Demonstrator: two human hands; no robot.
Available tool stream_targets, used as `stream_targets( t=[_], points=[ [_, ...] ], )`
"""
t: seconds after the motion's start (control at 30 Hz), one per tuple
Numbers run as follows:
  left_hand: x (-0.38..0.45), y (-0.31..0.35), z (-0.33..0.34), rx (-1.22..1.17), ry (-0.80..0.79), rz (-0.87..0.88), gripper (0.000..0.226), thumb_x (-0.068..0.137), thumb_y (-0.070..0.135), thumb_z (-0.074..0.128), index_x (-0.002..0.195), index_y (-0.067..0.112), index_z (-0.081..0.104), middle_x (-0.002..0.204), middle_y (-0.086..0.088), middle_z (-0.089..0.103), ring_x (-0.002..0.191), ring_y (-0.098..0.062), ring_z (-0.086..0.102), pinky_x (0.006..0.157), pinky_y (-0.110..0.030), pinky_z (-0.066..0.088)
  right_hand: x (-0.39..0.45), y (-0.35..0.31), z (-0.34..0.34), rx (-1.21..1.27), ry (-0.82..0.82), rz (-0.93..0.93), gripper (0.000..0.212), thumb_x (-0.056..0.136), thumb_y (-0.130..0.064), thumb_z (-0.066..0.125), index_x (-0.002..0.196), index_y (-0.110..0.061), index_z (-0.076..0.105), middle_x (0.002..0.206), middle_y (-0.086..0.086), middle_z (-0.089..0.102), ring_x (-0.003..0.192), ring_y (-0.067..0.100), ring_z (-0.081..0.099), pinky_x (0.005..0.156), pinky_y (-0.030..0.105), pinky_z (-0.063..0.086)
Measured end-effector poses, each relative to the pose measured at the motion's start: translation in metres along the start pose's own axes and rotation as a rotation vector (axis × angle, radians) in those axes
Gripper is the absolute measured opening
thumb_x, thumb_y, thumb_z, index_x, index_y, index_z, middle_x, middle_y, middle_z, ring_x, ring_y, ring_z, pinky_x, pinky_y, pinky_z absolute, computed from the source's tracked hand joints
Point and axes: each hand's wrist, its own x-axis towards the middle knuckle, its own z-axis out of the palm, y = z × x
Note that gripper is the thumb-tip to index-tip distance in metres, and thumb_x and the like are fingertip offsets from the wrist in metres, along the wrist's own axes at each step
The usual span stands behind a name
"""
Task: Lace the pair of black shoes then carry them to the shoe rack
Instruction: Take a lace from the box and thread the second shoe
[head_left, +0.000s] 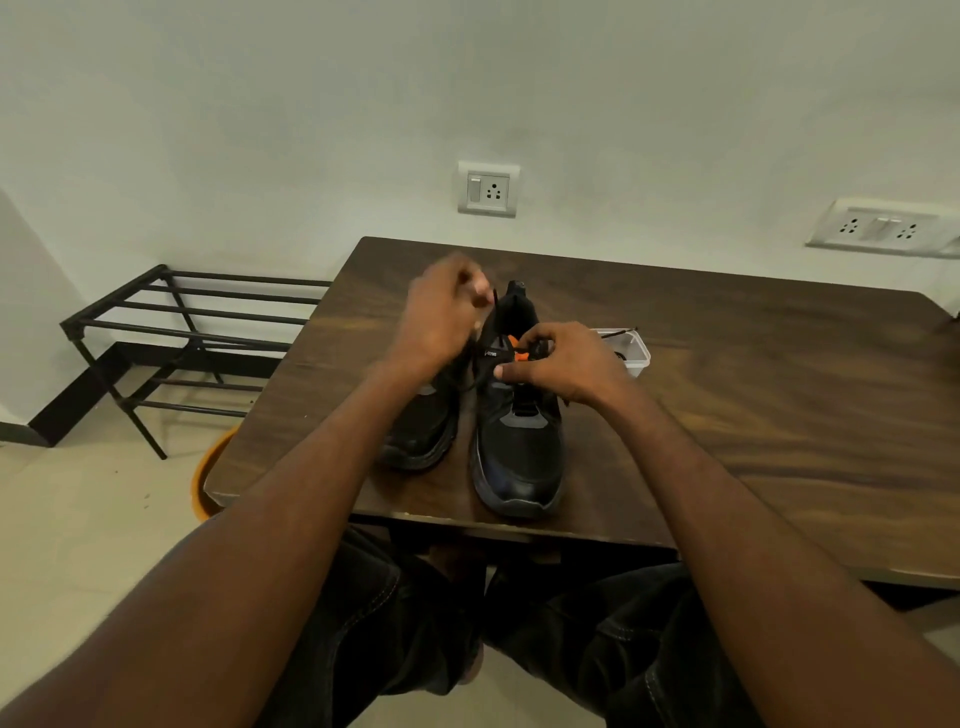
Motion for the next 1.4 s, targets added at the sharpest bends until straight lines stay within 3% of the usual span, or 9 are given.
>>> stream_targets(
  t=[0.1, 0.2, 0.3, 0.47, 0.53, 0.7, 0.97, 1.27, 1.4],
  points=[
    [0.005, 0.018, -0.015, -0.563, 0.103, -0.099, 0.015, 0.111, 0.015, 0.038, 0.102, 0.015, 0.051, 0.083, -0.005, 0.07, 0.068, -0.021, 0.07, 0.053, -0.025, 0.048, -0.001, 0.001, 0.004, -0.025, 0.019, -0.012, 0.074, 0.059, -0.079, 0.078, 0.12, -0.037, 0.071, 0.117, -0.006, 0.068, 0.106, 0.016, 0.065, 0.089, 0.046, 0.06],
    [0.002, 0.008, -0.016, -0.137, 0.107, -0.073, 0.007, 0.106, 0.025, 0.055, 0.106, 0.019, 0.057, 0.08, 0.003, 0.064, 0.059, -0.006, 0.058, 0.051, -0.021, 0.044, 0.0, -0.002, 0.007, -0.129, 0.045, -0.018, 0.084, 0.056, -0.087, 0.072, 0.126, -0.041, 0.066, 0.121, -0.001, 0.067, 0.109, 0.02, 0.065, 0.089, 0.048, 0.06],
    [-0.005, -0.012, 0.0, 0.359, -0.143, 0.009, 0.008, 0.098, 0.028, 0.069, 0.095, 0.022, 0.064, 0.086, 0.007, 0.064, 0.075, -0.003, 0.06, 0.067, -0.02, 0.049, 0.001, -0.003, 0.009, -0.171, 0.06, -0.007, 0.078, 0.064, -0.082, 0.074, 0.13, -0.04, 0.064, 0.124, -0.001, 0.064, 0.109, 0.021, 0.063, 0.088, 0.048, 0.06],
    [-0.002, -0.017, 0.012, 0.593, -0.201, 0.05, 0.026, 0.095, 0.008, 0.065, 0.078, 0.025, 0.054, 0.086, 0.001, 0.064, 0.085, -0.018, 0.064, 0.078, -0.033, 0.053, -0.003, -0.006, 0.011, -0.187, 0.067, 0.003, 0.08, 0.063, -0.084, 0.072, 0.128, -0.039, 0.064, 0.123, -0.002, 0.061, 0.108, 0.019, 0.063, 0.087, 0.047, 0.06],
    [0.0, -0.012, 0.013, 0.452, -0.169, 0.04, 0.024, 0.098, 0.004, 0.057, 0.085, 0.023, 0.052, 0.092, 0.0, 0.066, 0.089, -0.02, 0.066, 0.072, -0.024, 0.047, -0.003, -0.006, 0.011, -0.168, 0.076, 0.004, 0.086, 0.056, -0.089, 0.066, 0.125, -0.039, 0.066, 0.121, -0.002, 0.064, 0.105, 0.019, 0.065, 0.085, 0.046, 0.06],
    [0.002, 0.016, 0.001, -0.545, 0.09, -0.028, 0.016, 0.111, 0.018, 0.041, 0.102, 0.013, 0.054, 0.089, -0.006, 0.068, 0.069, -0.019, 0.067, 0.053, -0.022, 0.044, -0.006, 0.0, 0.008, -0.052, 0.074, -0.011, 0.073, 0.061, -0.08, 0.077, 0.118, -0.034, 0.071, 0.115, -0.004, 0.069, 0.1, 0.015, 0.067, 0.082, 0.044, 0.061],
    [-0.006, -0.021, 0.007, 0.478, -0.232, 0.009, 0.01, 0.096, 0.019, 0.07, 0.086, 0.02, 0.07, 0.086, 0.004, 0.069, 0.08, -0.007, 0.063, 0.078, -0.029, 0.055, -0.004, -0.002, 0.013, -0.081, 0.088, 0.003, 0.068, 0.065, -0.074, 0.081, 0.12, -0.037, 0.068, 0.117, -0.003, 0.066, 0.096, 0.015, 0.068, 0.079, 0.043, 0.063],
    [-0.004, -0.02, 0.014, 0.49, -0.195, -0.008, 0.012, 0.099, 0.015, 0.061, 0.089, 0.02, 0.064, 0.087, 0.001, 0.067, 0.079, -0.011, 0.061, 0.071, -0.026, 0.045, -0.01, -0.009, 0.011, -0.187, 0.136, 0.044, 0.066, 0.07, -0.07, 0.082, 0.123, -0.032, 0.065, 0.116, -0.003, 0.065, 0.101, 0.017, 0.065, 0.084, 0.046, 0.06],
    [-0.001, -0.021, 0.006, 0.532, -0.263, 0.036, 0.016, 0.098, 0.014, 0.062, 0.101, 0.022, 0.076, 0.093, 0.003, 0.071, 0.085, -0.013, 0.065, 0.075, -0.027, 0.051, -0.02, -0.019, 0.011, -0.286, 0.183, -0.188, 0.059, 0.084, -0.043, 0.082, 0.136, -0.029, 0.058, 0.127, 0.003, 0.055, 0.119, 0.024, 0.055, 0.095, 0.044, 0.055]
  ],
)
